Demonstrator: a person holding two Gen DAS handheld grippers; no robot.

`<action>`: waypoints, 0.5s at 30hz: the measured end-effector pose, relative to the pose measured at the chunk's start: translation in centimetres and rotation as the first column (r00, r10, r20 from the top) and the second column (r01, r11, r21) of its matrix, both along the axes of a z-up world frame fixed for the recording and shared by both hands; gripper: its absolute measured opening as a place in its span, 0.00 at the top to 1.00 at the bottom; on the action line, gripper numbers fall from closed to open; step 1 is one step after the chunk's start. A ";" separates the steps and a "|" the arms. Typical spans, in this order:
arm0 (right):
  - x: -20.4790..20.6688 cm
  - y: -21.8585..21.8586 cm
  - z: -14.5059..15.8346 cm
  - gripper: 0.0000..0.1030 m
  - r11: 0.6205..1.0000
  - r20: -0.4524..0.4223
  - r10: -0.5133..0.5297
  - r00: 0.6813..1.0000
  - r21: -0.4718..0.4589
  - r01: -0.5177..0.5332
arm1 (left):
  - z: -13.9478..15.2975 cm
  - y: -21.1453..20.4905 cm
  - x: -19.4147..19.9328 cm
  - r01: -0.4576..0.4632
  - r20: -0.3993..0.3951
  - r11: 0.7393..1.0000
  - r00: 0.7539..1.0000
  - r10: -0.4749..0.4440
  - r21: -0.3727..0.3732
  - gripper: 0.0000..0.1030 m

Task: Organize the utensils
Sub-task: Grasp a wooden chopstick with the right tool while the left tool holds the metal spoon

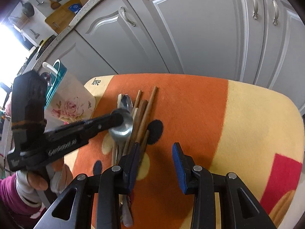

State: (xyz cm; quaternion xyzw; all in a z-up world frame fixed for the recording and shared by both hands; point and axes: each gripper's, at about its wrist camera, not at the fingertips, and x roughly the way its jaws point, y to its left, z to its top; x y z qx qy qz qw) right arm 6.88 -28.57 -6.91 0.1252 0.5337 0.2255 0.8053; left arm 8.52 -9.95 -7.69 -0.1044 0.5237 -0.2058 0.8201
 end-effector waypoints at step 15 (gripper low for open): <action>3.0 4.1 -1.1 0.92 0.978 -0.007 0.084 0.996 -0.191 -0.084 | 2.1 4.5 -5.4 0.004 -0.022 0.999 1.000 -0.006 -0.052 0.99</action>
